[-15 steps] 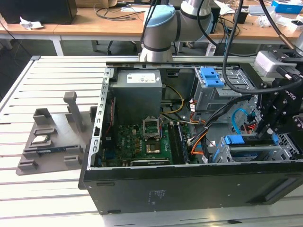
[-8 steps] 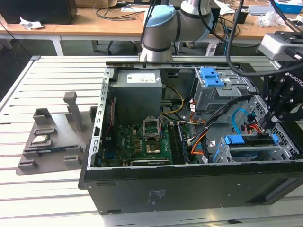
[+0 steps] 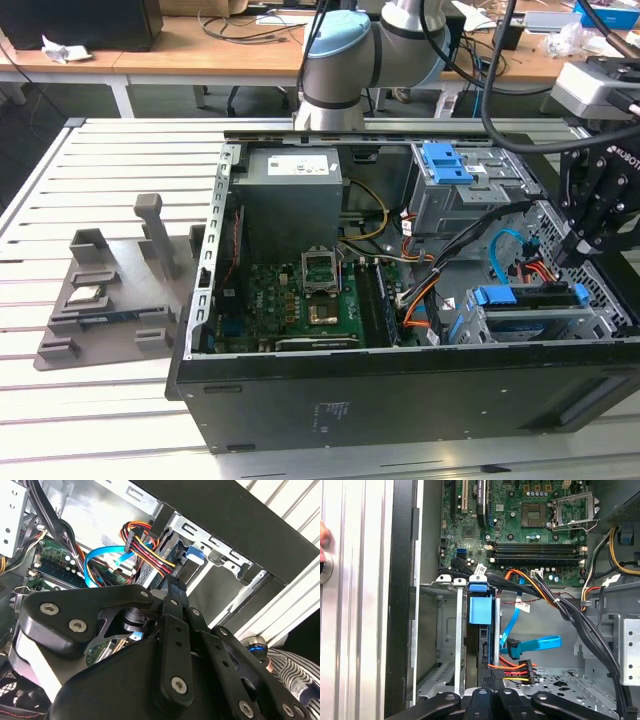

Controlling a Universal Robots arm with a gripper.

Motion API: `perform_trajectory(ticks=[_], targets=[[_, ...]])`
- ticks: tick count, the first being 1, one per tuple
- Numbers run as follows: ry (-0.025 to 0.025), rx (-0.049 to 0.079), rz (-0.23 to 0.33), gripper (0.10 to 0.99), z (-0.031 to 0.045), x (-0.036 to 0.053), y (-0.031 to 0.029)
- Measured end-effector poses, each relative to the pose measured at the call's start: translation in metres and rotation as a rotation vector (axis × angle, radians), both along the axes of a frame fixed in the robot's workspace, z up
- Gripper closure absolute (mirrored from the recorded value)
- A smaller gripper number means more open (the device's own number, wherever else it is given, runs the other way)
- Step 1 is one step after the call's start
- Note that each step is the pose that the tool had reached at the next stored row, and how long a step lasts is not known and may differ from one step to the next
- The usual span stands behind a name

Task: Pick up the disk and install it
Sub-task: 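Insert the first disk wire, then insert the second disk wire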

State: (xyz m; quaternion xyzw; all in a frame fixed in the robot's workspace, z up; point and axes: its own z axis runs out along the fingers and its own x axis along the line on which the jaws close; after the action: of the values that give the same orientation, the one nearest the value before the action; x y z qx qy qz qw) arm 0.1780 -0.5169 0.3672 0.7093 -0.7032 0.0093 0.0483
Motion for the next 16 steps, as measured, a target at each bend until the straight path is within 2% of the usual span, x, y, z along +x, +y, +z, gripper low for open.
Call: perform_trajectory(ticks=[6, 7, 8, 11, 13, 14, 16], targets=[[0.0000, 0.000, 0.000, 0.980, 0.0001, 0.0000, 0.0000], [0.0000, 0.000, 0.000, 0.914, 0.0002, 0.0000, 0.0000], [-0.0001, 0.000, 0.000, 0.914, 0.0002, 0.0000, 0.0000], [-0.0001, 0.000, 0.000, 0.725, 0.0003, 0.0000, 0.0000], [-0.0001, -0.001, 0.000, 0.725, 0.0015, 0.0000, 0.0005], [0.0000, -0.001, 0.000, 0.725, 0.0073, 0.0000, 0.0019], [0.0000, 0.000, 0.001, 0.725, 0.0079, -0.0020, 0.0047]])
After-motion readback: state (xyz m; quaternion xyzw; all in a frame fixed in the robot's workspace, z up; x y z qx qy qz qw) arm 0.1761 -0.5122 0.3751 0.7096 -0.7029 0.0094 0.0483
